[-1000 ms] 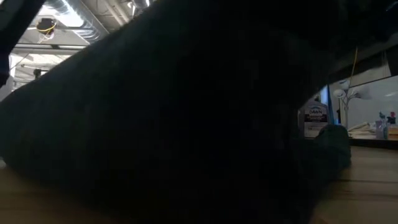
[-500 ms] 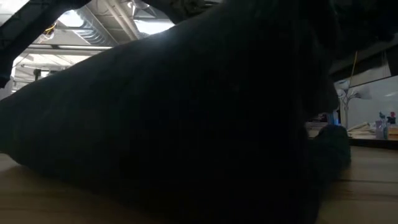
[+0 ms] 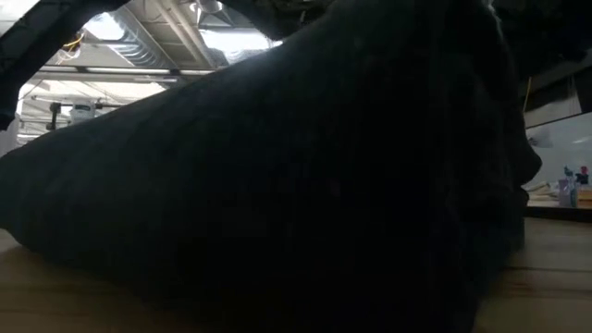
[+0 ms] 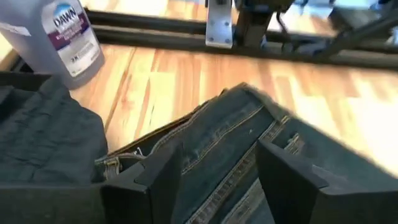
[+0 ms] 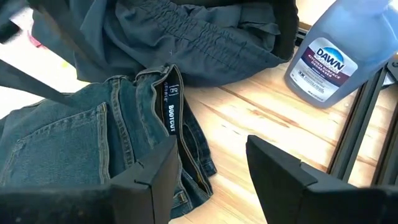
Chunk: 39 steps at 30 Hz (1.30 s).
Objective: Fold laundry
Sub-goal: Fold the black jean
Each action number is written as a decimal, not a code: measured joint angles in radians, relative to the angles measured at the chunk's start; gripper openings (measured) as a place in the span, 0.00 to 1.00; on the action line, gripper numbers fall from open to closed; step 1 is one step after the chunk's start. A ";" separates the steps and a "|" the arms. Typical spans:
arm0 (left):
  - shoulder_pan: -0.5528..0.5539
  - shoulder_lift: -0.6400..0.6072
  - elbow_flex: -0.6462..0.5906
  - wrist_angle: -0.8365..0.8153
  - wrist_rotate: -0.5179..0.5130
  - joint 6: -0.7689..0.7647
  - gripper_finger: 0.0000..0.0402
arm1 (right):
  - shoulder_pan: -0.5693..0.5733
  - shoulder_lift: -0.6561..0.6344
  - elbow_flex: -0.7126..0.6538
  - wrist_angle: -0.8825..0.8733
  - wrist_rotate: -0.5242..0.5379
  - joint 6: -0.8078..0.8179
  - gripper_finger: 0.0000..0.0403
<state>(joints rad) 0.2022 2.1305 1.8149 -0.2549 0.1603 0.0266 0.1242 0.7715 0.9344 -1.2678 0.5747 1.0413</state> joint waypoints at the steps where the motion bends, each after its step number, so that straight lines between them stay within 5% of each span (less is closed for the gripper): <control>1: -0.002 -0.017 0.000 -0.008 0.004 -0.028 0.48 | 0.000 -0.001 0.000 0.000 -0.001 -0.003 0.45; 11: -0.118 -0.371 0.000 -0.308 0.097 -0.192 0.31 | 0.000 -0.005 0.000 0.059 -0.067 -0.135 0.45; 18: -0.366 -0.550 -0.116 -0.593 -0.229 -0.418 0.22 | 0.001 0.021 0.000 0.260 -0.132 -0.266 0.45; 26: -0.631 -0.668 -0.502 -0.294 -0.583 -0.890 0.20 | 0.000 0.139 0.000 0.349 -0.155 -0.299 0.45; 31: -0.761 -0.707 -0.739 -0.140 -0.648 -1.297 0.27 | 0.000 0.210 0.000 0.349 -0.158 -0.298 0.45; 35: -0.877 -0.695 -0.868 0.006 -0.688 -1.594 0.35 | -0.022 0.261 0.000 0.366 -0.209 -0.359 0.45; 39: -0.982 -0.686 -0.925 0.160 -0.898 -1.748 0.38 | -0.029 0.344 0.000 0.404 -0.292 -0.525 0.45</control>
<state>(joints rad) -0.7796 1.4444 0.8899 -0.0945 -0.7372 -1.7210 0.0954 1.1151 0.9348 -0.8634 0.2829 0.5164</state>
